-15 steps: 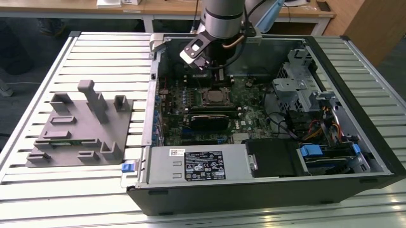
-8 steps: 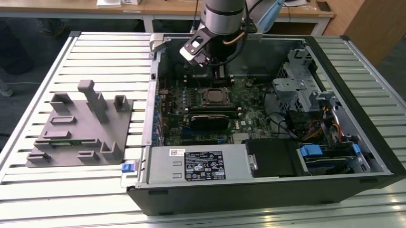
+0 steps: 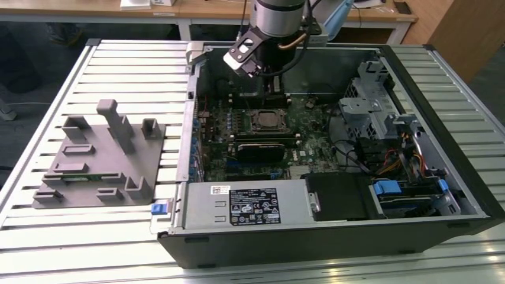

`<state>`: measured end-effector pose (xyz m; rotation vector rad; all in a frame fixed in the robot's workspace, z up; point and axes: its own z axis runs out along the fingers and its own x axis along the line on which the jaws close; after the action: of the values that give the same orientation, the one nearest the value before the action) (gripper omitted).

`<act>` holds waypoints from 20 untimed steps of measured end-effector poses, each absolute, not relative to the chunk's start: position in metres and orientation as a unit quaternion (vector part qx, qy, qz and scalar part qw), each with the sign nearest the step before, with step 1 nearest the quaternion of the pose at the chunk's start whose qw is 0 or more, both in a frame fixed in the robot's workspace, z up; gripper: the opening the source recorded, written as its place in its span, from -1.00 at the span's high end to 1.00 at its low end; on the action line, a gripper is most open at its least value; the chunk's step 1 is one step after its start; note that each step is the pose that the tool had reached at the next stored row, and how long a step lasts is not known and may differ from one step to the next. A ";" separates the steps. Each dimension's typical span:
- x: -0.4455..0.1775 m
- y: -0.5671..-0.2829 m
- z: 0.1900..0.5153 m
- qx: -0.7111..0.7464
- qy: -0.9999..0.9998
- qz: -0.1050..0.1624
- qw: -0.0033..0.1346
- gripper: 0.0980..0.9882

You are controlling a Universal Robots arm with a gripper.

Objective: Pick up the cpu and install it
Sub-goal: 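Install the first cpu locking lever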

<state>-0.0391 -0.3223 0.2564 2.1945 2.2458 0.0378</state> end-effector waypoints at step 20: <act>-0.039 -0.322 0.274 0.640 0.768 0.012 0.000 0.98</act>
<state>-0.0391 -0.3223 0.2738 2.0102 2.4144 0.0376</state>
